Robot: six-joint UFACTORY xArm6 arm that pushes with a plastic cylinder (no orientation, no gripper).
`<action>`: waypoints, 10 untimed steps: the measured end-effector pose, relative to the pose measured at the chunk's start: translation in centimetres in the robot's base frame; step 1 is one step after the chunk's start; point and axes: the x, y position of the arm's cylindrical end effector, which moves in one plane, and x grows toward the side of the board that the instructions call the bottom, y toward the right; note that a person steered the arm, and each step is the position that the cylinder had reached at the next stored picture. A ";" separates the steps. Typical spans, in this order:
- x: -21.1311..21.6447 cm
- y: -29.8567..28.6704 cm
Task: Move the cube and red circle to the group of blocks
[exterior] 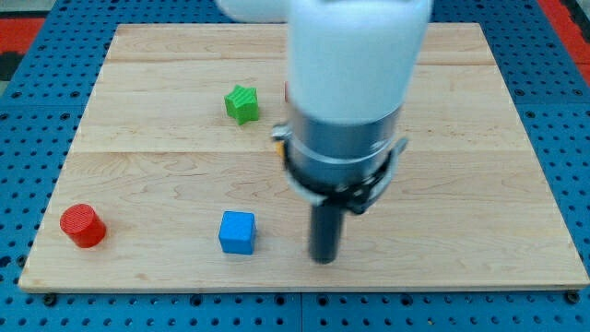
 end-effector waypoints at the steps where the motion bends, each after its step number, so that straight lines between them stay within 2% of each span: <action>1: -0.5 -9.4; 3: -7.2 -10.0; 4: -2.9 -10.4; 5: -4.2 -15.8; 7: -12.5 -14.2; 9: -13.2 -9.0; 10: -9.7 -8.6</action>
